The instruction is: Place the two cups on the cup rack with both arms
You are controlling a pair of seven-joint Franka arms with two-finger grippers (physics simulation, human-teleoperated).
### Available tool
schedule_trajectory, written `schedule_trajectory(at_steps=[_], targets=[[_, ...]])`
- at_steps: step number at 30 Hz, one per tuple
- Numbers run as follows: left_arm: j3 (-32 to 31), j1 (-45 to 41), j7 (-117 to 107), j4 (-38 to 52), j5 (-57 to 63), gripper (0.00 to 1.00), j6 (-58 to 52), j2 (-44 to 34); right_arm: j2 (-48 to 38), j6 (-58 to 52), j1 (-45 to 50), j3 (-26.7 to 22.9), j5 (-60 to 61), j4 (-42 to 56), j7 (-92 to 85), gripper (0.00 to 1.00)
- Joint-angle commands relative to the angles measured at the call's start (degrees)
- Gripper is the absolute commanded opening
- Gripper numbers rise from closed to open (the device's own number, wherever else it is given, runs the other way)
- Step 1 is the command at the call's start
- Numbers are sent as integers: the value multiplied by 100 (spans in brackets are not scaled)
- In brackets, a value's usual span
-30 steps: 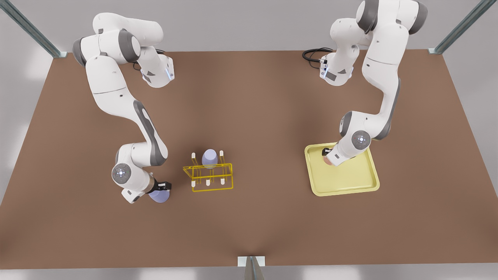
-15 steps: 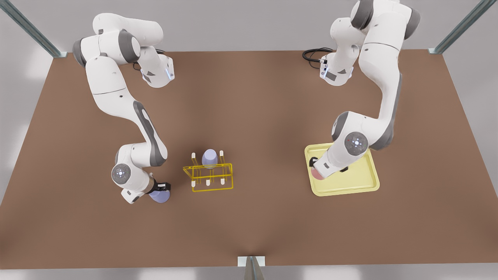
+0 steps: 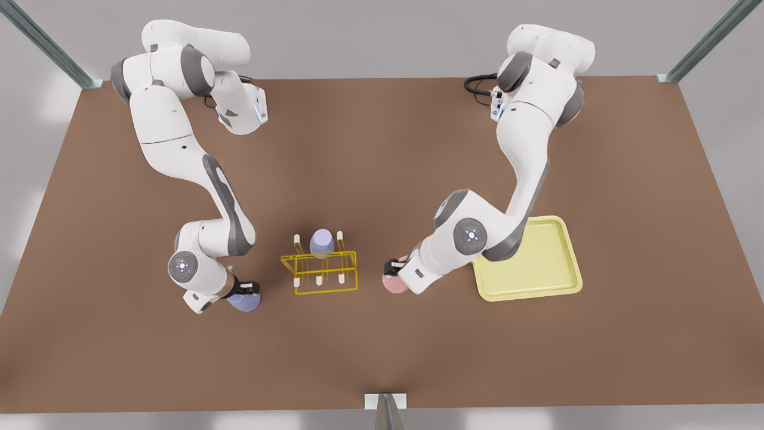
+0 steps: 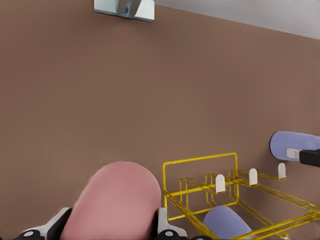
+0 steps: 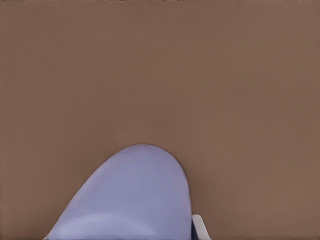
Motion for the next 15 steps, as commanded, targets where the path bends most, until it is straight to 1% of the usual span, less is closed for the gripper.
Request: schedule_trajectory(at_steps=[1,4,5,8,11,15], targets=[[-5,-128,-2271,138,-295,81,261,67,-21,-8,-7,9,-1,5,-12,86],[4,-391,-2262,551,-295,81,358,444,-29,-8,-7,9,-1,5,-21,86],[4,-435,-2254,604,-295,81,375,506,-38,-8,-7,9,-1,5,-21,86],[-5,-611,-2219,640,-462,81,1017,673,-135,-34,2,9,-1,5,-21,86],[-5,-673,-2218,745,-532,81,1149,770,-258,-43,46,27,25,5,-3,86],[-5,-734,-2227,807,-541,81,1263,814,-556,-174,20,307,60,-4,14,86]])
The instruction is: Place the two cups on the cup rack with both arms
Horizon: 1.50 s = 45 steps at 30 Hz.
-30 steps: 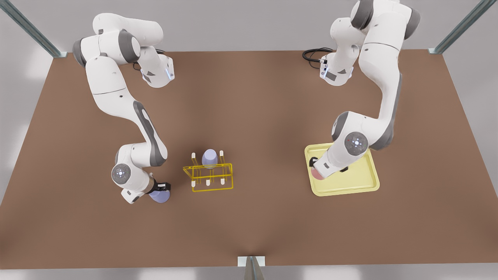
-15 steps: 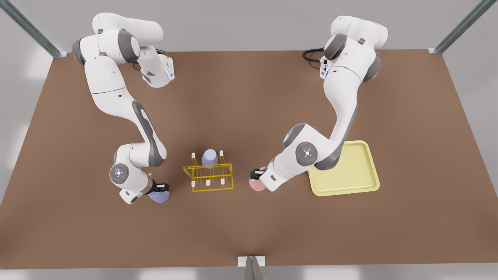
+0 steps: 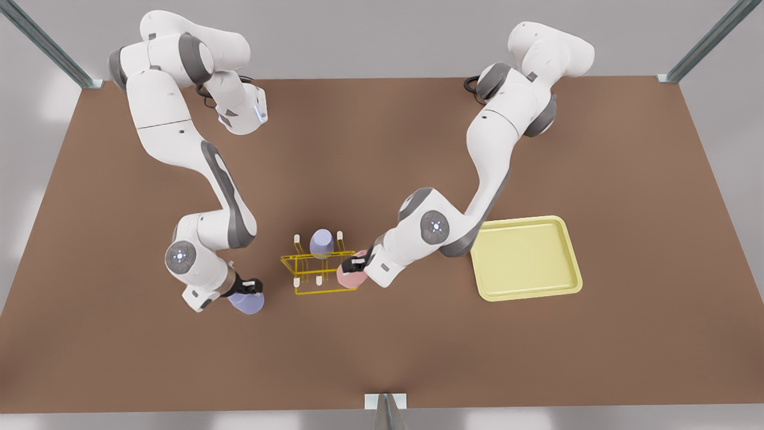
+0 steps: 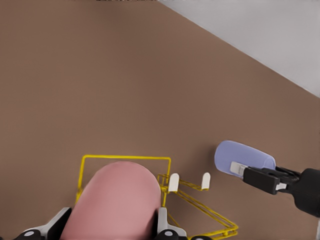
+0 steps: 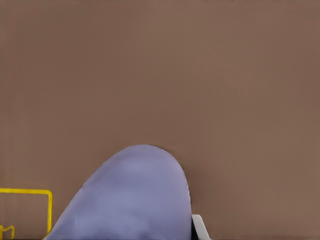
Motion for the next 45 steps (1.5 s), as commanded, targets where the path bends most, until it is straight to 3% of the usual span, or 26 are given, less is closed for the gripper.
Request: schedule_trajectory(at_steps=[1,8,9,17,30,31,32,33,35,37,38,39,40,41,43,45], targets=[[-3,-42,-999,4,-39,81,227,11,-121,-143,-27,133,30,-1,4,86],[59,-210,-937,13,-119,84,692,258,-728,-846,-44,546,487,8,-22,86],[59,-210,-937,13,-119,100,710,275,-772,-969,-44,590,716,17,-22,86],[120,-210,-937,-14,-119,100,666,266,-851,-1013,-44,880,848,34,-66,86],[111,-359,-972,-102,-119,100,438,258,-526,-978,88,880,777,210,-75,86],[120,-341,-990,-102,-119,100,333,205,-508,-978,79,880,777,210,-75,100],[155,-324,-999,-93,-110,100,113,108,-508,-978,79,880,777,210,-84,100],[322,-289,-1025,-93,-75,100,-589,-260,-508,-987,79,880,768,219,-84,100],[893,45,-1016,-93,188,100,-3144,-1165,-508,-978,79,880,768,227,-84,100],[911,790,-667,-93,1006,100,-4956,-1991,-526,-1048,70,880,777,368,-66,100],[911,1310,650,-93,1199,100,-5695,-2334,-544,-1294,17,863,768,543,-75,100],[911,1398,1512,-206,1524,100,-6031,-2562,-561,-1636,0,810,768,815,-66,100],[990,1521,2572,-1596,1525,100,-5578,-3376,-587,-2074,-70,792,734,1114,-40,100],[1236,1531,3955,-3527,1481,100,-4634,-4627,-640,-2778,-132,504,244,1544,-57,100],[1386,1548,4037,-3389,910,100,-4747,-4524,-500,-3255,-395,-122,-1763,1739,-390,100],[1394,1715,4046,-3380,910,100,-4844,-4506,-368,-3149,-1011,-122,-1710,2046,-1455,100]])
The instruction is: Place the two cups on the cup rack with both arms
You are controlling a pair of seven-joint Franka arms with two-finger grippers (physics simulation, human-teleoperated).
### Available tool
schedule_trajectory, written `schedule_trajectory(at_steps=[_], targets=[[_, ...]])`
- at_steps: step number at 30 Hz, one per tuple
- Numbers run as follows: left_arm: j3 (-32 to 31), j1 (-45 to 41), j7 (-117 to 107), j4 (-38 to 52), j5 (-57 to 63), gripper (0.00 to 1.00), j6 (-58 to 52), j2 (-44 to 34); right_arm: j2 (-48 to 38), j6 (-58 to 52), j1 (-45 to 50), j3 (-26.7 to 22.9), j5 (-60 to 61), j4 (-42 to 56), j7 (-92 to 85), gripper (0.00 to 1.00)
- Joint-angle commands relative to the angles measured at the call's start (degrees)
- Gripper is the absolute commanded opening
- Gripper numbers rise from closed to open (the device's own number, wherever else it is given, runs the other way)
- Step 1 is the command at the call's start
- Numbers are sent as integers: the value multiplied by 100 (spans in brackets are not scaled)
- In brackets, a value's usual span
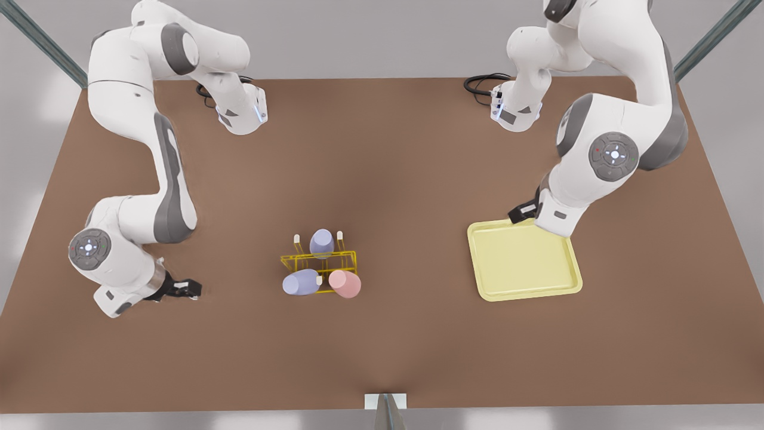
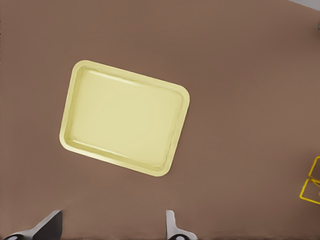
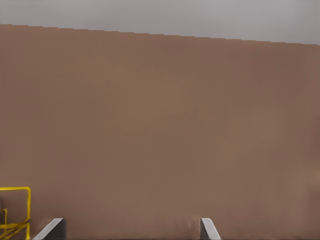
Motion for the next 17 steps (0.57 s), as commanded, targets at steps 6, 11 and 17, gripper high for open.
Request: schedule_trajectory(at_steps=[6,11,17], targets=[[22,418,3328,-44,-114,100,-1071,-39,-1337,-2437,-311,-59,389,131,-1003,100],[5,629,3408,-44,-246,100,-1044,-39,-1820,-2692,-328,-68,529,-212,-932,100],[5,638,3390,-44,-246,100,-1080,-31,-2111,-2560,-355,-77,538,-669,-932,100]])
